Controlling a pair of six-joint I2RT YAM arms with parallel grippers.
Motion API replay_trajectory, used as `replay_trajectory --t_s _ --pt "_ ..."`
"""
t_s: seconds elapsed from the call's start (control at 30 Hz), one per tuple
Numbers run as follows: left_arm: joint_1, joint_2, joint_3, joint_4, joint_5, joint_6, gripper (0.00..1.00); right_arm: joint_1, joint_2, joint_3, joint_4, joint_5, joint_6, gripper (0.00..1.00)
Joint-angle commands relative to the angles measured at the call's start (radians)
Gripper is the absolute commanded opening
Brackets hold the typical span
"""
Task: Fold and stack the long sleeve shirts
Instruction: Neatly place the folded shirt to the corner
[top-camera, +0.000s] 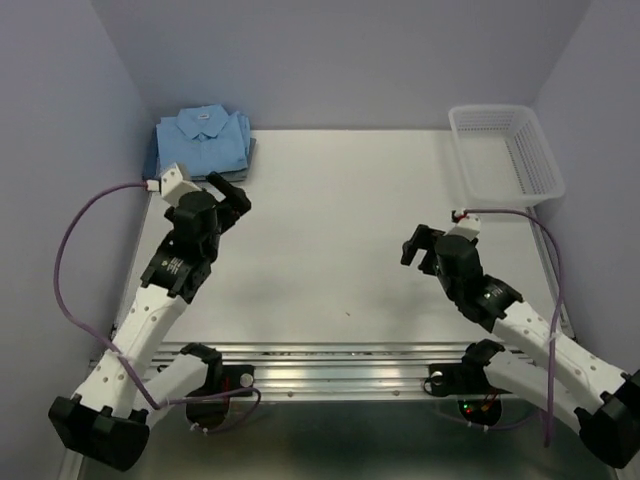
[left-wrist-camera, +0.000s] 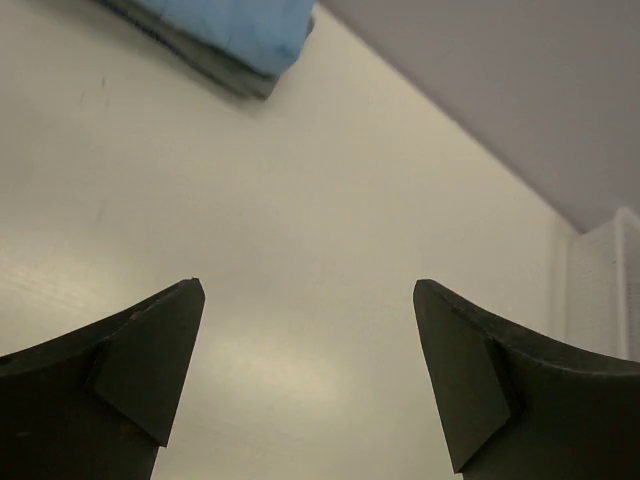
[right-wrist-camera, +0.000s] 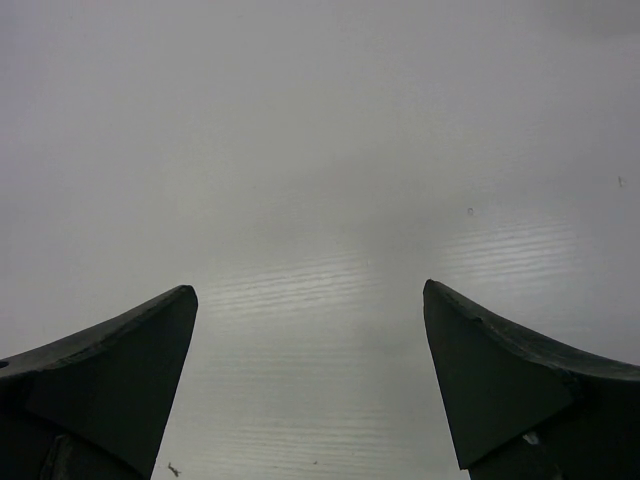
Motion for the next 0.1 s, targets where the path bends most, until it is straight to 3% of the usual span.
replay_trajectory --t_s 0.0,0.07 --pt "-0.018 -0.011 -0.099 -0.064 -0.022 -0.142 0.99 -0.007 -0.087 -0.057 0.097 0.032 0.027 1.00" --pt "-0.018 -0.007 -0.096 -0.087 -0.034 -0.151 0.99 -0.007 -0.122 -0.060 0.099 0.037 0.016 1.00"
